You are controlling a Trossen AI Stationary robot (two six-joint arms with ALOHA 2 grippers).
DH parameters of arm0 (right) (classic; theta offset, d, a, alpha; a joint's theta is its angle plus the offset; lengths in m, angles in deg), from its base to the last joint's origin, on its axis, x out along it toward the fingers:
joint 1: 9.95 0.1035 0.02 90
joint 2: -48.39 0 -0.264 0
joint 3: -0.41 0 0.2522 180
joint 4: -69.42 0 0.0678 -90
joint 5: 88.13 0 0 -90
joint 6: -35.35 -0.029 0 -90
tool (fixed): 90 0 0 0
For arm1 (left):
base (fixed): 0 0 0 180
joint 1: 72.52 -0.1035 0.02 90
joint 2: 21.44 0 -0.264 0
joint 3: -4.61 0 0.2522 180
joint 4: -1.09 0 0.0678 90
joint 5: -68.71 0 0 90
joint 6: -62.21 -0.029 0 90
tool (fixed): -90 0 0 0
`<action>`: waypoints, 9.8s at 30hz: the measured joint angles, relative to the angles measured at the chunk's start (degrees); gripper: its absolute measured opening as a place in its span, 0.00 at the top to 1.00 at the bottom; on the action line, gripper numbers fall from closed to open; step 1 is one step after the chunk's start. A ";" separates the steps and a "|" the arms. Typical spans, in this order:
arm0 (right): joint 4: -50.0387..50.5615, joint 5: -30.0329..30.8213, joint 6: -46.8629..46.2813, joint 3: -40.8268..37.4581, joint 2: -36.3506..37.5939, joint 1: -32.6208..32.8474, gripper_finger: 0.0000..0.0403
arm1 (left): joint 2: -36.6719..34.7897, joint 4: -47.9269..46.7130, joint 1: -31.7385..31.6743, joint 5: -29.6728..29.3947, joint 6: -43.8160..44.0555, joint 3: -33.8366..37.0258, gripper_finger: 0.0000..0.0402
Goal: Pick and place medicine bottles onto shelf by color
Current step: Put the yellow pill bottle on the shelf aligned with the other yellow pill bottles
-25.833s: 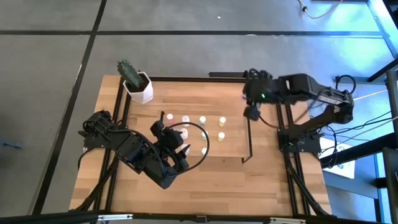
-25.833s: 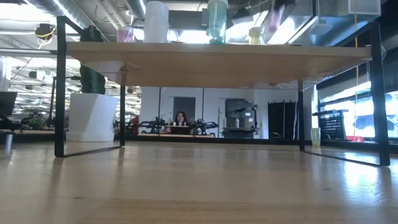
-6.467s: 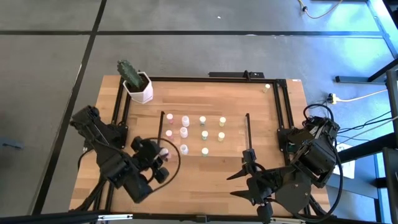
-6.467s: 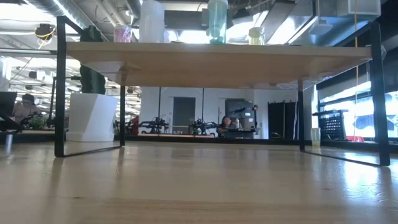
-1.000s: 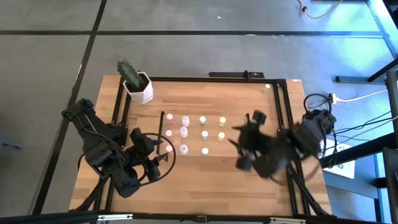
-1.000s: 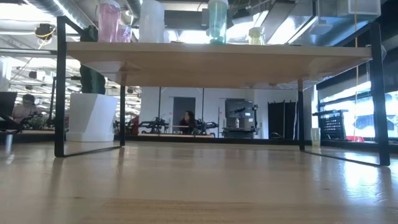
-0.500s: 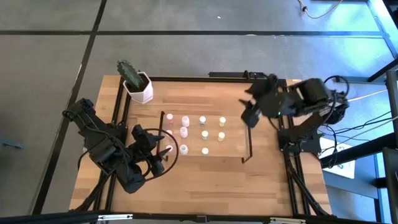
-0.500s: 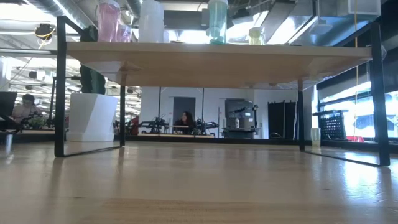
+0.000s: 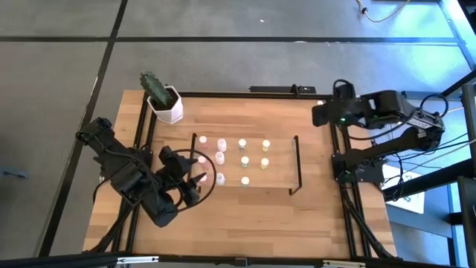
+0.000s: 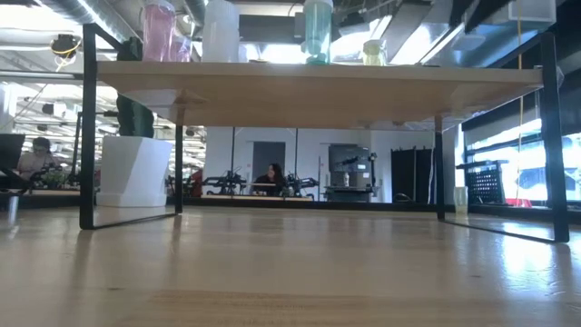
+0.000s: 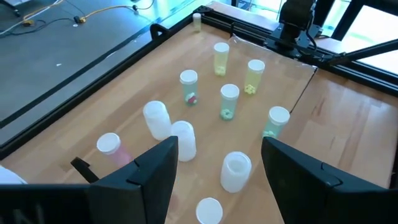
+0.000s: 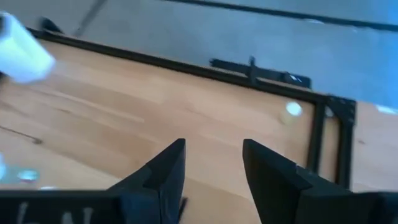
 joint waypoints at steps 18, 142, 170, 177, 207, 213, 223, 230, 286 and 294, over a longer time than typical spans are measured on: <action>-0.26 -11.24 -0.16 -12.68 -1.80 -15.27 0.60 | 0.00 0.04 -4.06 -4.57 -13.56 0.02 0.44; -5.73 -2.55 14.47 -13.02 -14.22 -33.89 0.29 | 0.26 0.07 -4.04 -2.32 -19.17 0.07 0.44; -18.62 -16.40 36.47 -13.02 -33.10 -52.12 0.29 | 0.26 0.09 -4.04 -2.32 -19.17 0.07 0.44; -19.15 -16.40 40.76 -13.02 -37.40 -53.83 0.29 | 0.26 0.07 -4.05 -2.34 -19.17 0.07 0.44; -26.49 -17.75 52.55 -13.02 -43.14 -58.99 0.29 | 0.26 0.07 -4.06 -2.32 -19.17 0.07 0.44; -26.22 -19.87 52.48 -13.02 -44.49 -59.32 0.29 | 0.26 0.07 -4.05 -2.34 -19.17 0.07 0.44; -25.29 -20.91 52.83 -13.02 -46.93 -59.47 0.29 | 0.26 0.07 -4.04 -2.34 -19.17 0.07 0.44; -25.29 -20.87 52.85 -13.02 -46.93 -59.47 0.30 | 0.24 0.07 -4.06 -2.34 -19.17 0.07 0.44; -18.04 -18.74 60.21 -7.21 -16.59 -45.87 0.68 | 0.24 0.07 -4.06 -2.34 -19.50 0.07 0.44; -15.36 -18.81 58.36 -7.18 -3.29 -32.99 0.68 | 0.24 0.07 -4.06 -2.33 -19.52 0.07 0.44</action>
